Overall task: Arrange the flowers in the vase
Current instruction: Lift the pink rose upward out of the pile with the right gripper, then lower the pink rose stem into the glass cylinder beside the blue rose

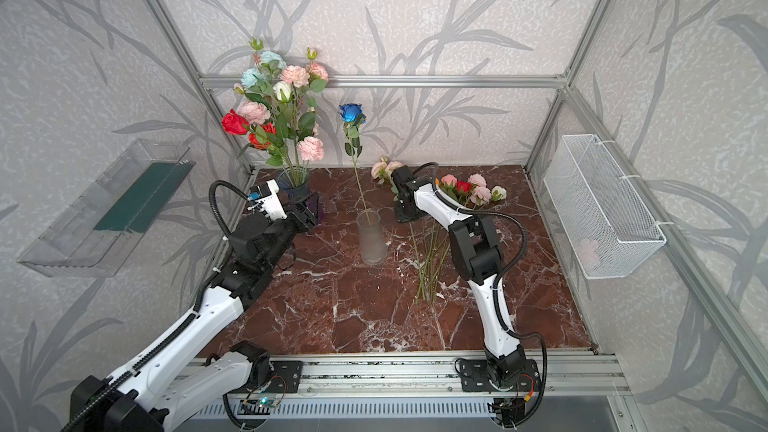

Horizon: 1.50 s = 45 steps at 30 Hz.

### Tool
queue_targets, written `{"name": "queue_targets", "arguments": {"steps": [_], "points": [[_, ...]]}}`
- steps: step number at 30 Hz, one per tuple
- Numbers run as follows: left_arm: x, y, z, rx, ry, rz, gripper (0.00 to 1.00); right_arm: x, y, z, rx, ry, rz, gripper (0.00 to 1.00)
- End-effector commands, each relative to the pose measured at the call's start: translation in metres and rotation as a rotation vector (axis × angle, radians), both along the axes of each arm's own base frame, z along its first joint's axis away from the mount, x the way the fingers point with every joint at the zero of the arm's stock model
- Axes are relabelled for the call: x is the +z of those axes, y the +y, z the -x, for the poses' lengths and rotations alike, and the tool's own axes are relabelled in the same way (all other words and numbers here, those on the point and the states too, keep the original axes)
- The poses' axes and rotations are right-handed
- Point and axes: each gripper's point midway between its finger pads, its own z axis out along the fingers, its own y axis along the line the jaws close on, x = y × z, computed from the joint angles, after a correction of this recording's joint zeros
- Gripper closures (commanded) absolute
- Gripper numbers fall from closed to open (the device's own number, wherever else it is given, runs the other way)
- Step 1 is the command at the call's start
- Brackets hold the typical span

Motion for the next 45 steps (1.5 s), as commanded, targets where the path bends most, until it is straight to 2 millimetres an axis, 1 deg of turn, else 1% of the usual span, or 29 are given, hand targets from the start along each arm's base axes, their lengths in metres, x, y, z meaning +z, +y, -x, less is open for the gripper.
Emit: {"name": "queue_targets", "arguments": {"steps": [1, 3, 5, 10, 15, 18, 21, 22, 26, 28, 31, 33, 35, 37, 40, 45], "points": [[0.010, 0.003, 0.003, 0.010, -0.039, 0.006, 0.34, 0.130, 0.010, -0.018, -0.051, -0.384, -0.230, 1.00], [0.011, 0.004, 0.004, 0.014, -0.041, 0.007, 0.34, 0.159, 0.003, -0.010, -0.076, -0.478, -0.287, 1.00], [0.012, 0.004, 0.004, 0.012, -0.045, 0.011, 0.34, 0.183, -0.006, -0.004, -0.112, -0.537, -0.313, 1.00], [0.019, 0.004, 0.009, 0.003, -0.069, 0.029, 0.34, 0.254, -0.023, 0.020, -0.150, -0.770, -0.421, 1.00], [0.032, -0.003, 0.018, -0.049, -0.130, 0.080, 0.34, 0.332, -0.037, 0.059, -0.146, -1.026, -0.508, 1.00], [0.041, -0.013, 0.023, -0.111, -0.166, 0.097, 0.34, 0.368, -0.042, 0.081, -0.137, -1.138, -0.564, 1.00], [0.046, -0.025, 0.027, -0.182, -0.199, 0.115, 0.34, 0.394, -0.040, 0.093, -0.117, -1.205, -0.617, 1.00], [0.047, -0.030, 0.027, -0.210, -0.204, 0.120, 0.34, 0.399, -0.038, 0.095, -0.108, -1.219, -0.635, 1.00], [0.046, -0.062, 0.029, -0.374, -0.185, 0.129, 0.34, 0.422, -0.024, 0.104, -0.067, -1.278, -0.693, 1.00], [0.043, -0.071, 0.028, -0.421, -0.161, 0.132, 0.35, 0.429, -0.014, 0.104, -0.042, -1.275, -0.708, 1.00], [0.038, -0.074, 0.027, -0.427, -0.145, 0.135, 0.36, 0.432, 0.001, 0.100, -0.011, -1.268, -0.725, 1.00], [0.040, -0.073, 0.027, -0.421, -0.151, 0.134, 0.36, 0.429, 0.013, 0.094, 0.014, -1.240, -0.718, 1.00], [0.041, -0.072, 0.028, -0.415, -0.158, 0.131, 0.36, 0.422, 0.022, 0.087, 0.023, -1.215, -0.708, 1.00], [0.043, -0.070, 0.029, -0.407, -0.165, 0.126, 0.36, 0.409, 0.028, 0.080, 0.025, -1.185, -0.687, 1.00], [0.043, -0.067, 0.029, -0.393, -0.171, 0.120, 0.36, 0.381, 0.036, 0.070, 0.029, -1.128, -0.656, 1.00], [0.042, -0.067, 0.028, -0.389, -0.166, 0.122, 0.36, 0.321, 0.049, 0.064, 0.029, -1.010, -0.653, 1.00]]}}
